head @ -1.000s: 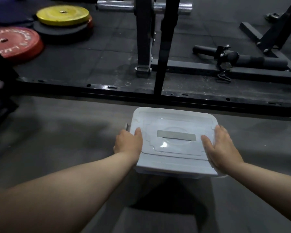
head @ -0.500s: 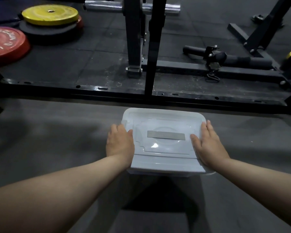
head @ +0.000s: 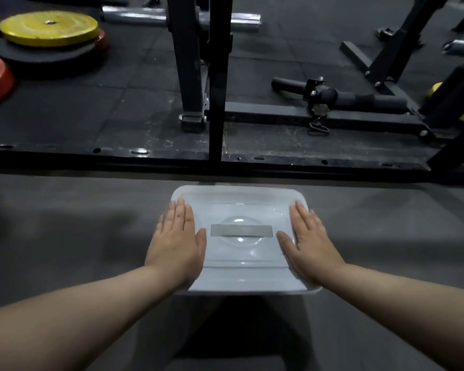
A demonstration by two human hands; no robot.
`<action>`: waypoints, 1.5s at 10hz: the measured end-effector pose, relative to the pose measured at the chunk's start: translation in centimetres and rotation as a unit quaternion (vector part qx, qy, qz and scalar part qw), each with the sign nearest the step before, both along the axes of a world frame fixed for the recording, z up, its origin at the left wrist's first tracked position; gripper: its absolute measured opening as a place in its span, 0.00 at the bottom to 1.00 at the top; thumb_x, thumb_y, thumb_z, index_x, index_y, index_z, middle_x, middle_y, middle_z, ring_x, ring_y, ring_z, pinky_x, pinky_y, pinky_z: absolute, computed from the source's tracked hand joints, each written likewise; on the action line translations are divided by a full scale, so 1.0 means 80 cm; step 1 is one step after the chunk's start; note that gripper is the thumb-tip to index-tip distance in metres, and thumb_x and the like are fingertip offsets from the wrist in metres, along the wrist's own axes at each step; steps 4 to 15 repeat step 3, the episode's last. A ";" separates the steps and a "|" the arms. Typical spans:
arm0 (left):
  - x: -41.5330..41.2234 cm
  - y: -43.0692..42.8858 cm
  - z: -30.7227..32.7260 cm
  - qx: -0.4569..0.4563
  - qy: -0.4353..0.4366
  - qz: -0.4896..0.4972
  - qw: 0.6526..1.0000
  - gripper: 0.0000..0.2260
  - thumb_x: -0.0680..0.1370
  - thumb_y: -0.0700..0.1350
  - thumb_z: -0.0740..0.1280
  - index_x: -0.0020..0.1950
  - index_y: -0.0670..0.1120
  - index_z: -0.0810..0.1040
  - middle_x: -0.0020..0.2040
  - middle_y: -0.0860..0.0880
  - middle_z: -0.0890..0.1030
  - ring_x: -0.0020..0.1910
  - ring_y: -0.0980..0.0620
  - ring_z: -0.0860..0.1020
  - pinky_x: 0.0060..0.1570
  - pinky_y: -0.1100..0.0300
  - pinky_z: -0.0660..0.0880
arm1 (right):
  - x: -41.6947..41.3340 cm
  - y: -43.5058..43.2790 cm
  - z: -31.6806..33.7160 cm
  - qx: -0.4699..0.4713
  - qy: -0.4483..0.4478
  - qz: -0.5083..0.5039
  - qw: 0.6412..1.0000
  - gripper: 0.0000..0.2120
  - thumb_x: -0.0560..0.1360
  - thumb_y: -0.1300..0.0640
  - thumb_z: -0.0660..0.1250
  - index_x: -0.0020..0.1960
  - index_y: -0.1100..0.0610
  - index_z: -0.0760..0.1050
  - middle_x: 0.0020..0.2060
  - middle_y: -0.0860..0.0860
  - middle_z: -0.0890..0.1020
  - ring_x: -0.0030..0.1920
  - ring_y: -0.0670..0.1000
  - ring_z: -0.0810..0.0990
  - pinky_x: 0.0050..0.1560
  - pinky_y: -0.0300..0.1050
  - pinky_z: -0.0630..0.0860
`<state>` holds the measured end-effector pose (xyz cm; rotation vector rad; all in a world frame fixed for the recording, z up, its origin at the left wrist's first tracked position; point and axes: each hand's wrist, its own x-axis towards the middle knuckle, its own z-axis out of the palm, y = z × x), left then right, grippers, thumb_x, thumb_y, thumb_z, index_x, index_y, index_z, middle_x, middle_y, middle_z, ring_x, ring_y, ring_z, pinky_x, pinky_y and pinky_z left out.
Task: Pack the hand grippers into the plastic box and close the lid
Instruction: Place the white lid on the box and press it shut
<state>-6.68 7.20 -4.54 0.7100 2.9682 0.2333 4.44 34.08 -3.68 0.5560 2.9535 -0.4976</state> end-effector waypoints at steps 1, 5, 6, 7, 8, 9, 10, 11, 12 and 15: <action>0.002 -0.001 -0.001 -0.016 0.009 -0.010 1.000 0.33 0.78 0.58 0.35 0.78 0.39 0.41 0.78 0.44 0.36 0.77 0.48 0.35 0.76 0.51 0.40 | 0.005 -0.008 0.009 -0.001 -0.005 -0.002 1.000 0.35 0.80 0.36 0.46 0.80 0.51 0.38 0.77 0.43 0.34 0.77 0.50 0.33 0.74 0.44 0.36; 0.002 -0.002 0.015 -0.031 -0.033 0.006 0.999 0.37 0.75 0.62 0.33 0.77 0.39 0.38 0.76 0.44 0.33 0.76 0.47 0.35 0.76 0.49 0.44 | 0.003 -0.021 0.052 0.008 -0.060 -0.001 0.998 0.35 0.82 0.39 0.44 0.79 0.57 0.34 0.73 0.47 0.28 0.77 0.54 0.32 0.72 0.45 0.33; 0.002 -0.002 0.015 -0.031 -0.033 0.006 0.999 0.37 0.75 0.62 0.33 0.77 0.39 0.38 0.76 0.44 0.33 0.76 0.47 0.35 0.76 0.49 0.44 | 0.003 -0.021 0.052 0.008 -0.060 -0.001 0.998 0.35 0.82 0.39 0.44 0.79 0.57 0.34 0.73 0.47 0.28 0.77 0.54 0.32 0.72 0.45 0.33; 0.002 -0.002 0.015 -0.031 -0.033 0.006 0.999 0.37 0.75 0.62 0.33 0.77 0.39 0.38 0.76 0.44 0.33 0.76 0.47 0.35 0.76 0.49 0.44 | 0.003 -0.021 0.052 0.008 -0.060 -0.001 0.998 0.35 0.82 0.39 0.44 0.79 0.57 0.34 0.73 0.47 0.28 0.77 0.54 0.32 0.72 0.45 0.33; 0.002 -0.002 0.015 -0.031 -0.033 0.006 0.999 0.37 0.75 0.62 0.33 0.77 0.39 0.38 0.76 0.44 0.33 0.76 0.47 0.35 0.76 0.49 0.44 | 0.003 -0.021 0.052 0.008 -0.060 -0.001 0.998 0.35 0.82 0.39 0.44 0.79 0.57 0.34 0.73 0.47 0.28 0.77 0.54 0.32 0.72 0.45 0.33; 0.002 -0.002 0.015 -0.031 -0.033 0.006 0.999 0.37 0.75 0.62 0.33 0.77 0.39 0.38 0.76 0.44 0.33 0.76 0.47 0.35 0.76 0.49 0.44 | 0.003 -0.021 0.052 0.008 -0.060 -0.001 0.998 0.35 0.82 0.39 0.44 0.79 0.57 0.34 0.73 0.47 0.28 0.77 0.54 0.32 0.72 0.45 0.33; 0.002 -0.002 0.015 -0.031 -0.033 0.006 0.999 0.37 0.75 0.62 0.33 0.77 0.39 0.38 0.76 0.44 0.33 0.76 0.47 0.35 0.76 0.49 0.44 | 0.003 -0.021 0.052 0.008 -0.060 -0.001 0.998 0.35 0.82 0.39 0.44 0.79 0.57 0.34 0.73 0.47 0.28 0.77 0.54 0.32 0.72 0.45 0.33; 0.002 -0.002 0.015 -0.031 -0.033 0.006 0.999 0.37 0.75 0.62 0.33 0.77 0.39 0.38 0.76 0.44 0.33 0.76 0.47 0.35 0.76 0.49 0.44 | 0.003 -0.021 0.052 0.008 -0.060 -0.001 0.998 0.35 0.82 0.39 0.44 0.79 0.57 0.34 0.73 0.47 0.28 0.77 0.54 0.32 0.72 0.45 0.33; 0.002 -0.002 0.015 -0.031 -0.033 0.006 0.999 0.37 0.75 0.62 0.33 0.77 0.39 0.38 0.76 0.44 0.33 0.76 0.47 0.35 0.76 0.49 0.44 | 0.003 -0.021 0.052 0.008 -0.060 -0.001 0.998 0.35 0.82 0.39 0.44 0.79 0.57 0.34 0.73 0.47 0.28 0.77 0.54 0.32 0.72 0.45 0.33; 0.002 -0.002 0.015 -0.031 -0.033 0.006 0.999 0.37 0.75 0.62 0.33 0.77 0.39 0.38 0.76 0.44 0.33 0.76 0.47 0.35 0.76 0.49 0.44 | 0.003 -0.021 0.052 0.008 -0.060 -0.001 0.998 0.35 0.82 0.39 0.44 0.79 0.57 0.34 0.73 0.47 0.28 0.77 0.54 0.32 0.72 0.45 0.33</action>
